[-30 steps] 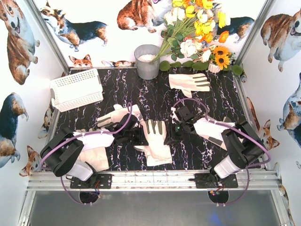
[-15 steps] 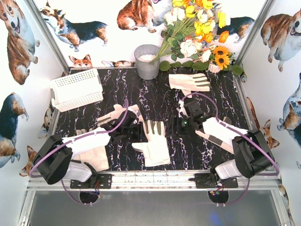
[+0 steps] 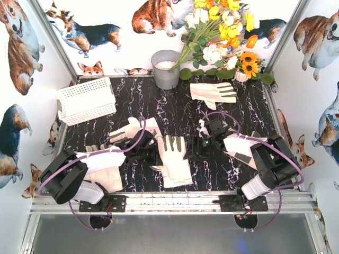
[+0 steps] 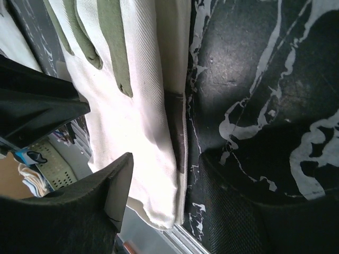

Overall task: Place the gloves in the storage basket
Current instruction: Pick up the glove from the center of the board.

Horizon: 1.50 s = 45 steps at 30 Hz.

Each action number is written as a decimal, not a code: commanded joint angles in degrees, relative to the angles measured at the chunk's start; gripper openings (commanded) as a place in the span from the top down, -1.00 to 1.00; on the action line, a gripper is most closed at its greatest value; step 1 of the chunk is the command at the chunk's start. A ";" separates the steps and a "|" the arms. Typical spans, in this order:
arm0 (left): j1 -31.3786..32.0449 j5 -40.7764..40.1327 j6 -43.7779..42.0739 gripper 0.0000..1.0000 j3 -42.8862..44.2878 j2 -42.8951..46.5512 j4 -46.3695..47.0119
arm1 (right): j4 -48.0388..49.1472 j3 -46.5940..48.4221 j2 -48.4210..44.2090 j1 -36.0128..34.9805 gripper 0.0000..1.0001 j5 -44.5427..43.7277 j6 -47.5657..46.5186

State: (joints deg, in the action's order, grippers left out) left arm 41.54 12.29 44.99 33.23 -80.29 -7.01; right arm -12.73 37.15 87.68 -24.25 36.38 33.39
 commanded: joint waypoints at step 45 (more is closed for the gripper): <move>-13.10 16.16 -9.03 -0.53 -6.84 6.38 19.05 | 10.42 -4.61 -12.50 -7.39 1.00 -3.99 -19.10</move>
State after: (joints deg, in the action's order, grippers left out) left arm 29.43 22.46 38.35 28.08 -72.62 3.60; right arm -6.39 33.85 79.96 -31.29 32.12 21.26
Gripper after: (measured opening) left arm 0.744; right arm 0.069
